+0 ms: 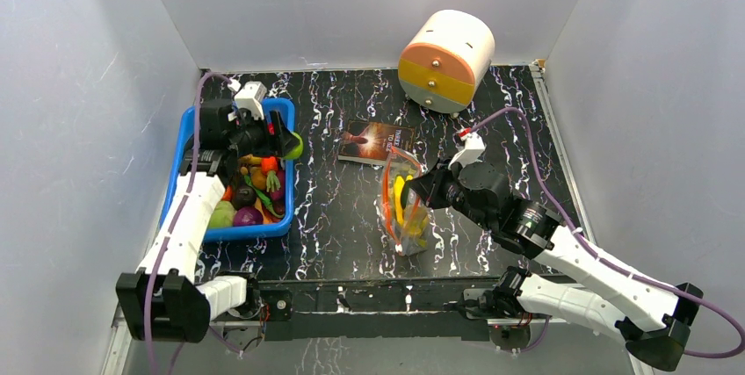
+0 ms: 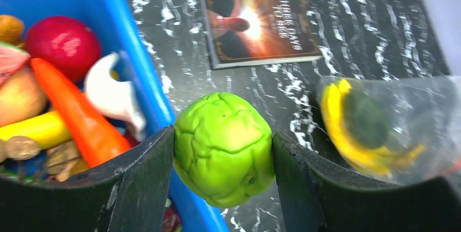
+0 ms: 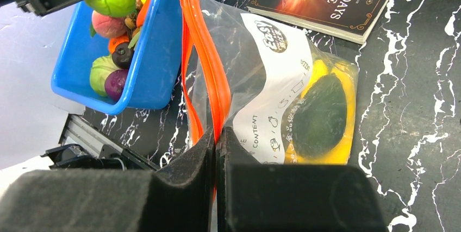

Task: Place the food in the zip-top bag and seal the zipper
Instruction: Pick up the fake fruit from the bin, then place the fake fruit in the zipper food storage bag.

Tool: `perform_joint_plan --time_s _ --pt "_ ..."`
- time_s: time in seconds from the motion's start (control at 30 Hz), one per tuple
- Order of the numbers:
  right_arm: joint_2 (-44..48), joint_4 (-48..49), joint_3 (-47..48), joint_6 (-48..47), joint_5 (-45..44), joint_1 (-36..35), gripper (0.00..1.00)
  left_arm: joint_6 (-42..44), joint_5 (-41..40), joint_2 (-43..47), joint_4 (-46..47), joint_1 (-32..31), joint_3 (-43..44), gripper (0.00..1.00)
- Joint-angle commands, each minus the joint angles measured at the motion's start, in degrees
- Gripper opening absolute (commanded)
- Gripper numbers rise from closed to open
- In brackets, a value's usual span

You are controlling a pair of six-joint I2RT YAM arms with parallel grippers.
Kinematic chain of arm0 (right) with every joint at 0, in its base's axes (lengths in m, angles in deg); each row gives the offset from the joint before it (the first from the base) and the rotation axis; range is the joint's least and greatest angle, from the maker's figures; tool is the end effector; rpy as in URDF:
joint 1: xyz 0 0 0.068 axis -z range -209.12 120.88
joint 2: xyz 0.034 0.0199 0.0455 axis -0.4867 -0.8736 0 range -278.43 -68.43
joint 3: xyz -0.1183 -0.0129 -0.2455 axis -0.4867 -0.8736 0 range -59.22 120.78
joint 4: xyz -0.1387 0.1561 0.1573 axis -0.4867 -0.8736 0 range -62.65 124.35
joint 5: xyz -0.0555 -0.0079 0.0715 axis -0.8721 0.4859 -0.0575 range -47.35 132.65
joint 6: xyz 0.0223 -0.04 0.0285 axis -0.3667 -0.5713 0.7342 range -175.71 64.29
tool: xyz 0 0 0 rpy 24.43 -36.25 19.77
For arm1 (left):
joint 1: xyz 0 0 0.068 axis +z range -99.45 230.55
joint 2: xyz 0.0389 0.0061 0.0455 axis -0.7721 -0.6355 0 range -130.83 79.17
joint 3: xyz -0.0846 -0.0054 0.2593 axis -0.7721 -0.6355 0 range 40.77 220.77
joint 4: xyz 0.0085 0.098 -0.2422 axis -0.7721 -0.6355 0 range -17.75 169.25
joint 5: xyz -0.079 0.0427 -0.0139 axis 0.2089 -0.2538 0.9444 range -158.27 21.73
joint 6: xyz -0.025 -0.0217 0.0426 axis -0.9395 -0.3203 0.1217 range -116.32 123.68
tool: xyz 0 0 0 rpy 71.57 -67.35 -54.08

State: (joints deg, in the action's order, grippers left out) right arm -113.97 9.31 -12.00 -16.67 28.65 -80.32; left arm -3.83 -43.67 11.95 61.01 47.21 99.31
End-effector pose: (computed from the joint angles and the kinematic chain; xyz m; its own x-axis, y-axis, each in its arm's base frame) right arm 0.1181 0.1332 0.3260 -0.5816 0.2520 -0.7734 -0.3226 0.8013 0.5037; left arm 0.2625 -0.0300 0.3310 -0.5035 -0.0897 -0.8593 0.3606 0.8820 -0.3034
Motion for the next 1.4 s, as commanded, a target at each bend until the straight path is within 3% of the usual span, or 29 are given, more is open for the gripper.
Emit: perform_joint_plan --time_s 0.0,0.3,0.43,0.6,0.83,1.37 --pt "-0.16 3.37 2.42 0.63 -0.87 0.19 0.00 -2.78 11.00 5.34 2.43 -0.92 -2.73 0.34" --pt "-1.01 4.09 3.27 1.76 0.18 0.14 0.00 -13.16 18.47 13.28 11.68 -3.50 -9.44 0.33" --pt "-1.30 4.87 3.14 2.41 1.03 0.14 0.00 -14.02 18.75 14.17 11.36 -6.96 -8.85 0.31" --pt "-1.49 5.76 3.06 2.92 1.93 0.14 0.00 -15.63 17.08 14.80 12.94 -13.96 -7.37 0.31" --pt "-2.13 6.40 2.99 3.53 2.78 0.14 0.00 -21.73 15.16 15.21 22.65 -20.73 -8.32 0.31" --pt "-2.60 7.70 3.57 4.24 4.69 0.14 0.00 -21.14 8.54 7.05 30.53 -33.60 -7.47 0.30"
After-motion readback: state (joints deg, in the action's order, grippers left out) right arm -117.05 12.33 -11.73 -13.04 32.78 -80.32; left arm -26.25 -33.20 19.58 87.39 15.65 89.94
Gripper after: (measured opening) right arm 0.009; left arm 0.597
